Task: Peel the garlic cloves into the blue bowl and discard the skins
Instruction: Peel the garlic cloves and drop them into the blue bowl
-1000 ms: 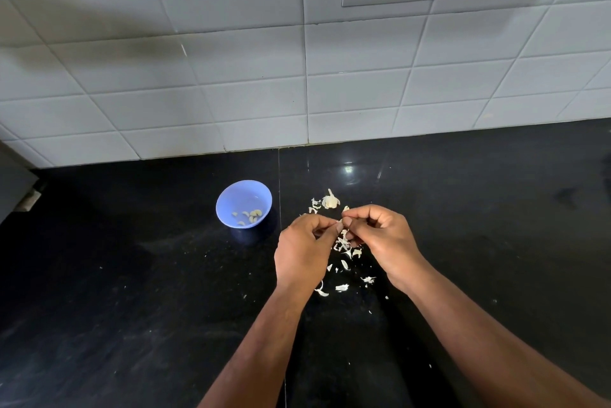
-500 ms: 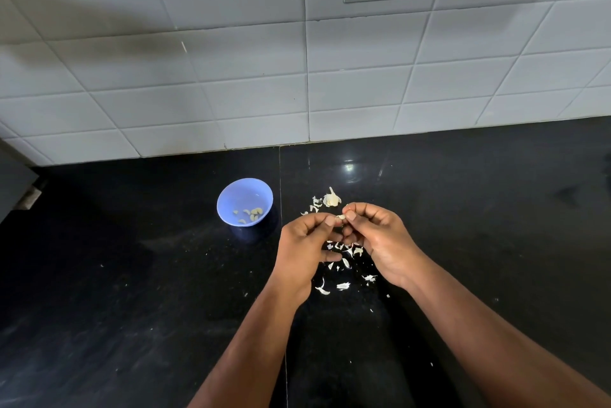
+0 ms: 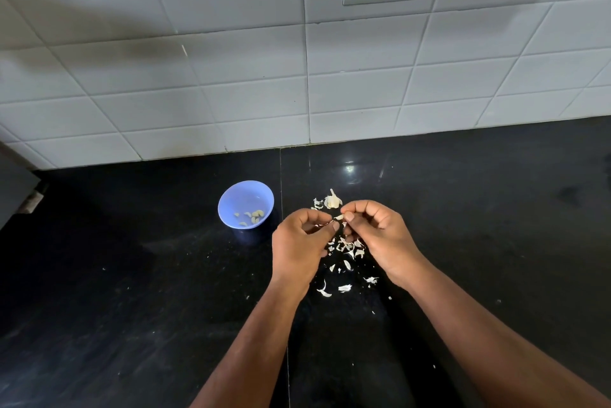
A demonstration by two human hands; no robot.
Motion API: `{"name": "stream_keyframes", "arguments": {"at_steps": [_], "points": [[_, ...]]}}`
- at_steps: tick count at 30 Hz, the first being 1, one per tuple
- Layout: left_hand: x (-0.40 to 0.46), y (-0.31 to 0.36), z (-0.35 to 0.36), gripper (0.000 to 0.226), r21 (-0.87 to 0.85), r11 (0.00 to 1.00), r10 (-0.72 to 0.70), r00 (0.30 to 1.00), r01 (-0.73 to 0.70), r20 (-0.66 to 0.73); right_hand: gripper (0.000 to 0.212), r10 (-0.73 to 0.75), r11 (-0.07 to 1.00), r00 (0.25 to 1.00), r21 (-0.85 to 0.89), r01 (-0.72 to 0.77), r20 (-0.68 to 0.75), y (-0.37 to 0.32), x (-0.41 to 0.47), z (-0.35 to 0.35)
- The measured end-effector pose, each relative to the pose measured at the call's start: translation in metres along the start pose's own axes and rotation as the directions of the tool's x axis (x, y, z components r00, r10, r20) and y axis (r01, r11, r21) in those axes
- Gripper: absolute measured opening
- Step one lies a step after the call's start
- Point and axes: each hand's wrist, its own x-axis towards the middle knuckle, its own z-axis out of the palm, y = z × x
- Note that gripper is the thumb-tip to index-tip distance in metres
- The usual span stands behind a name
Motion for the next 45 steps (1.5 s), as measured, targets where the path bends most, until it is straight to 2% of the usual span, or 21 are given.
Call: {"name": "stream_keyframes", "arguments": {"at_steps": [5, 9, 11, 16, 20, 26, 34, 38, 42, 45], "points": [[0.001, 0.002, 0.001, 0.004, 0.143, 0.983, 0.112, 0.993, -0.117, 0.044, 0.012, -0.064, 0.975, 0.998, -0.21, 0.068, 0.026, -0.003, 0.002, -0.005], [0.0, 0.001, 0.003, 0.007, 0.217, 0.965, 0.136, 0.989, -0.147, 0.063, 0.012, -0.083, 0.958, 0.996, -0.272, 0.087, 0.028, -0.005, 0.001, -0.007], [-0.001, 0.0, 0.004, 0.01, 0.186, 0.972, 0.134, 0.988, -0.146, 0.077, 0.013, -0.071, 0.969, 0.997, -0.236, 0.074, 0.022, -0.004, 0.0, -0.005], [-0.005, 0.003, 0.007, 0.012, -0.033, 0.999, 0.022, 0.994, -0.019, 0.107, 0.013, -0.025, 0.997, 1.0, -0.071, 0.024, -0.011, -0.003, -0.005, 0.001], [-0.01, 0.002, 0.007, 0.012, -0.088, 0.996, 0.012, 0.996, -0.004, 0.093, 0.012, -0.007, 1.0, 1.0, -0.022, 0.006, -0.018, 0.0, -0.008, 0.004], [-0.018, 0.004, 0.009, 0.014, -0.32, 0.942, -0.06, 0.988, 0.103, 0.142, 0.013, 0.034, 0.996, 0.997, 0.085, -0.029, -0.062, 0.001, -0.013, 0.011], [-0.019, -0.001, 0.018, 0.006, -0.118, 0.993, -0.026, 0.999, 0.023, -0.023, 0.023, 0.14, 0.964, 0.986, 0.241, -0.114, -0.092, 0.005, -0.022, 0.03], [-0.017, -0.004, 0.018, 0.015, -0.024, 1.0, 0.012, 0.998, -0.013, -0.056, 0.023, 0.162, 0.934, 0.986, 0.328, -0.139, -0.044, 0.004, -0.028, 0.034], [-0.018, -0.004, 0.016, 0.01, -0.04, 0.999, 0.005, 0.998, -0.007, -0.058, 0.019, 0.191, 0.93, 0.976, 0.338, -0.145, -0.107, 0.004, -0.026, 0.034], [-0.016, -0.005, 0.011, 0.011, -0.081, 0.997, -0.027, 0.996, 0.02, -0.085, 0.018, 0.213, 0.894, 0.97, 0.425, -0.145, -0.117, 0.005, -0.022, 0.03]]}}
